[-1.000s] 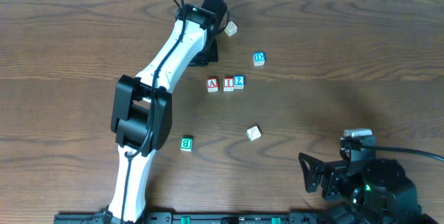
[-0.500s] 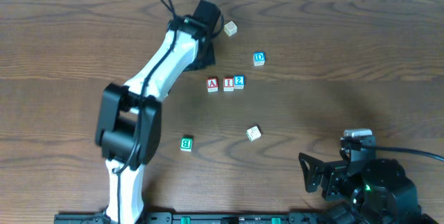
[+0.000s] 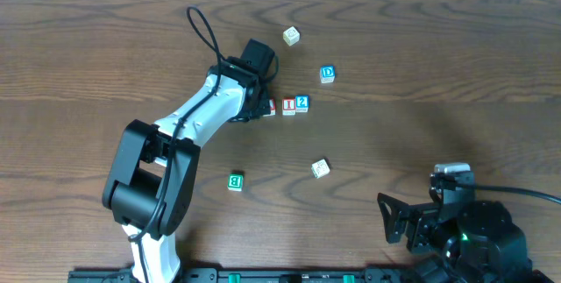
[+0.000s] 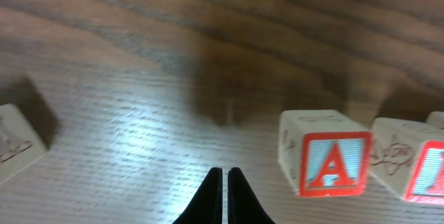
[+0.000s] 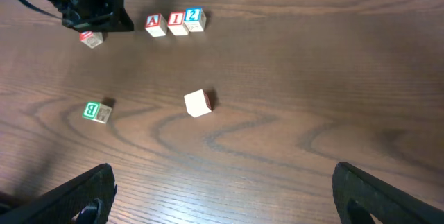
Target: Spell out Ai2
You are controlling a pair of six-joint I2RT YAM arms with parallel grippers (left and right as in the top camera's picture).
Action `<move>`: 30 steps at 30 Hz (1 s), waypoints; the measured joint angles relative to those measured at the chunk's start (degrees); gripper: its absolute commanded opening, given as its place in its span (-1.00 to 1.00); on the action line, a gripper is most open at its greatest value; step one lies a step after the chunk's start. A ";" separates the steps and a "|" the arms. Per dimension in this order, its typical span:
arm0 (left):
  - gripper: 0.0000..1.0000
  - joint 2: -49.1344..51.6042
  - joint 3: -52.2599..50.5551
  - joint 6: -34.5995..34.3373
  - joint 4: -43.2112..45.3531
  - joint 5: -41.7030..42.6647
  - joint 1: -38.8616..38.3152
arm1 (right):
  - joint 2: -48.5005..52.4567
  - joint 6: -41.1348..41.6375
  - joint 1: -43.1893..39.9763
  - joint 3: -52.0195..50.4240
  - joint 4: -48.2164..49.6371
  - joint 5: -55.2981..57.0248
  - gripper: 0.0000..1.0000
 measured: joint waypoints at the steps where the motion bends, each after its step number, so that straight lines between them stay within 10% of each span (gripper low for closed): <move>1: -0.88 0.00 -0.04 -0.02 0.44 0.26 0.02 | 0.00 -0.02 0.00 0.00 0.00 0.00 0.98; 30: -0.88 2.21 -0.11 1.14 6.32 3.72 0.02 | 0.00 0.00 0.00 0.00 -0.02 -0.02 0.98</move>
